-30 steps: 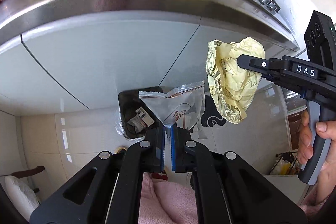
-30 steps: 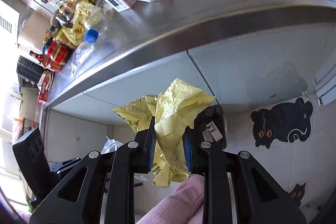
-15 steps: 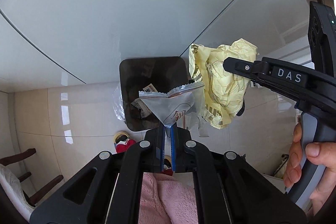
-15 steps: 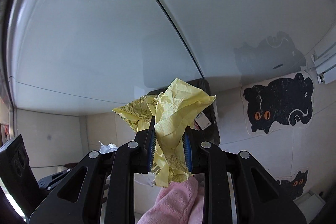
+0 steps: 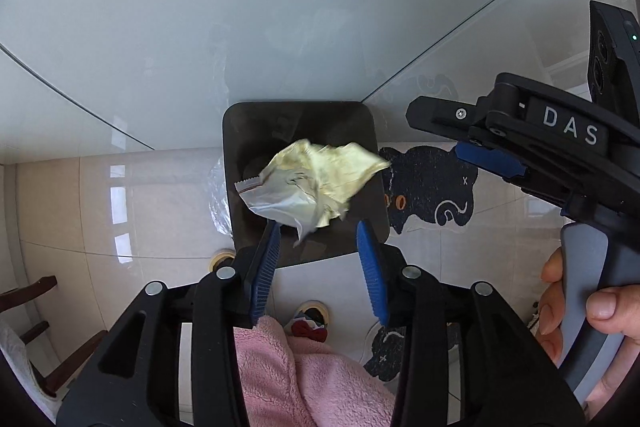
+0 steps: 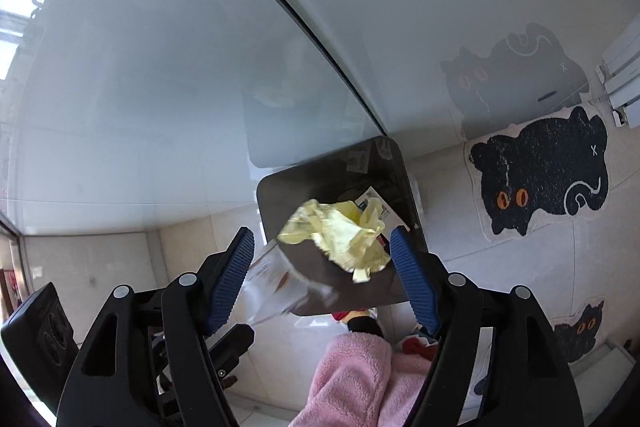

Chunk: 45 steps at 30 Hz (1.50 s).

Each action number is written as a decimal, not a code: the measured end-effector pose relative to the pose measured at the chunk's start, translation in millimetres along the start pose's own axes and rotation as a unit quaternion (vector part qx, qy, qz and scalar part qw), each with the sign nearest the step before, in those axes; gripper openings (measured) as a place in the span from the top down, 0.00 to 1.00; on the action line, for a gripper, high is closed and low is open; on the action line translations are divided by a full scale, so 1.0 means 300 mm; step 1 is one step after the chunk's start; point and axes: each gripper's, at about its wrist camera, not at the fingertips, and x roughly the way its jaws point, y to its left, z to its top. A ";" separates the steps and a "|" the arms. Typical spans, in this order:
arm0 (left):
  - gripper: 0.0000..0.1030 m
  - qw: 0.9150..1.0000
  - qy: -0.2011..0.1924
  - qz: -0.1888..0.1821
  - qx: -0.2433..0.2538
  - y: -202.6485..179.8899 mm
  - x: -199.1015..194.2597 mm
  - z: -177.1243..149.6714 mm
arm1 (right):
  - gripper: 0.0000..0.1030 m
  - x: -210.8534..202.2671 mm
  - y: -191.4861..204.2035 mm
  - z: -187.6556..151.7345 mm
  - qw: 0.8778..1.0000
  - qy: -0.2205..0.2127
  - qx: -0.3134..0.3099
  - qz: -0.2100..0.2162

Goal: Collect trash
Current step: 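Lower bag and yellow wrapper over the bin and open both grippers, then grasp the small clear bag with left gripper while right gripper grasps the seaweed packet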

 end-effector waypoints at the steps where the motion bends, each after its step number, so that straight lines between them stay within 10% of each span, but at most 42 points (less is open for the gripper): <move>1: 0.52 1.000 -0.002 0.002 -0.001 -0.005 -0.011 0.007 | 0.30 -0.004 0.004 0.003 1.000 0.001 0.000 -0.001; 13: 0.09 0.999 -0.046 0.015 0.000 -0.054 -0.277 0.029 | 0.03 -0.268 0.071 0.004 1.000 -0.020 -0.012 -0.010; 32: 0.08 0.974 -0.225 0.019 0.005 -0.030 -0.998 0.078 | 0.03 -0.921 0.343 0.070 0.978 -0.169 -0.118 0.021; 45: 0.08 0.957 -0.279 0.043 0.060 0.067 -1.183 0.371 | 0.03 -0.992 0.552 0.341 0.965 -0.233 -0.122 0.022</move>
